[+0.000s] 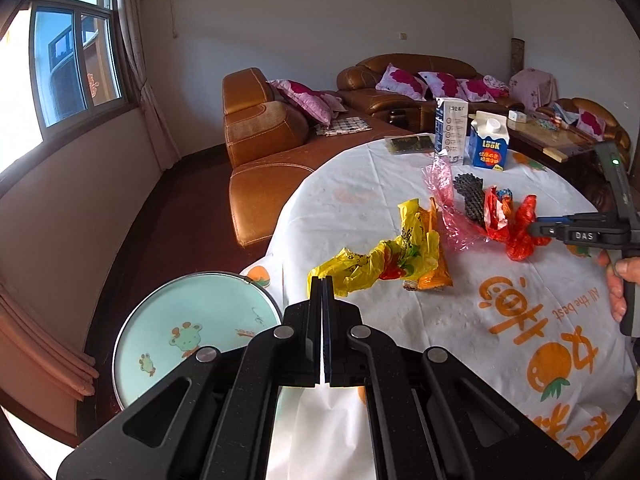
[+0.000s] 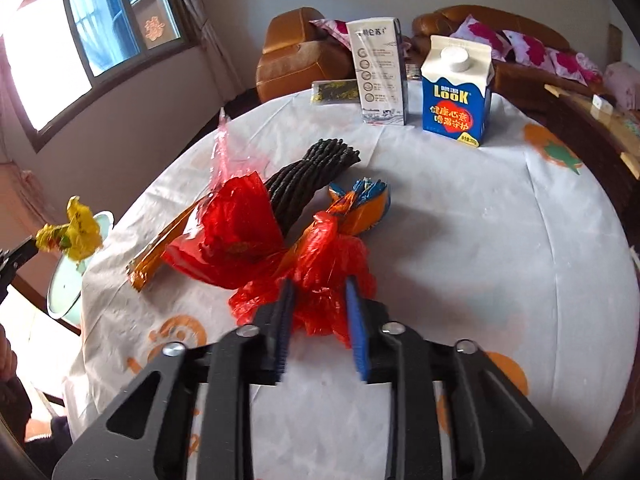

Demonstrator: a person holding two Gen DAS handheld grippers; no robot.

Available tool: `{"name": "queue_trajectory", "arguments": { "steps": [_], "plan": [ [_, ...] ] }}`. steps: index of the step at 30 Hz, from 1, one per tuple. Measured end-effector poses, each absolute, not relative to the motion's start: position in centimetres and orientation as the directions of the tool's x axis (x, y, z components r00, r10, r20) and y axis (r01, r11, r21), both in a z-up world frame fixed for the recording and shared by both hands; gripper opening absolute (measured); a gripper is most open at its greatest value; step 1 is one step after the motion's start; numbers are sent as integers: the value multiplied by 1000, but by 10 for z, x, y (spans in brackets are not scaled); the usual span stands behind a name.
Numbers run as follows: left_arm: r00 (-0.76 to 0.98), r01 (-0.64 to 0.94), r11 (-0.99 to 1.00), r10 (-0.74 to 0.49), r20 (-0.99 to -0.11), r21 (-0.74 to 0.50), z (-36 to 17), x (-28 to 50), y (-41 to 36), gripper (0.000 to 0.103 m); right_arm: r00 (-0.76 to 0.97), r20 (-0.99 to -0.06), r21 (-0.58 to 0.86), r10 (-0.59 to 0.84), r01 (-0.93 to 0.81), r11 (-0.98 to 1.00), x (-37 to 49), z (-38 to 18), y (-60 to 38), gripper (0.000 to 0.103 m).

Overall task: Collect trash
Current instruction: 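Carry the yellow wrapper and red bag over the teal bin with both tools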

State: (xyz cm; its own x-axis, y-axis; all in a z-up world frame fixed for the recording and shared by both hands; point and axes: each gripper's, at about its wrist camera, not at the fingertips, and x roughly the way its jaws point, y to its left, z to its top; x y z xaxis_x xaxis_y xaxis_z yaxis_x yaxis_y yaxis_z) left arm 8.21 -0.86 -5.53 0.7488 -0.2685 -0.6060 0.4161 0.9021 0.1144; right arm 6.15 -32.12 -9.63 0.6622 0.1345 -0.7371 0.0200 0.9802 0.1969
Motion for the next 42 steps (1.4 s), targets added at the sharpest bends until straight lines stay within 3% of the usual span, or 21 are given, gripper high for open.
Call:
{"name": "queue_trajectory", "arguments": {
  "steps": [3,15,42],
  "plan": [
    [754,404,908,-263,-602,110,-53,84,-2,0,686,-716,195,131,17,981,48,-87,-319,6],
    [791,317,939,-183,-584,134,-43,86,31,0,798,-571,202,194,-92,975,27,-13,-278,5],
    [762,-5,974,151,-630,228,-67,107,138,0,694,-601,159,396,-381,911,157,-35,-95,5]
  ]
}}
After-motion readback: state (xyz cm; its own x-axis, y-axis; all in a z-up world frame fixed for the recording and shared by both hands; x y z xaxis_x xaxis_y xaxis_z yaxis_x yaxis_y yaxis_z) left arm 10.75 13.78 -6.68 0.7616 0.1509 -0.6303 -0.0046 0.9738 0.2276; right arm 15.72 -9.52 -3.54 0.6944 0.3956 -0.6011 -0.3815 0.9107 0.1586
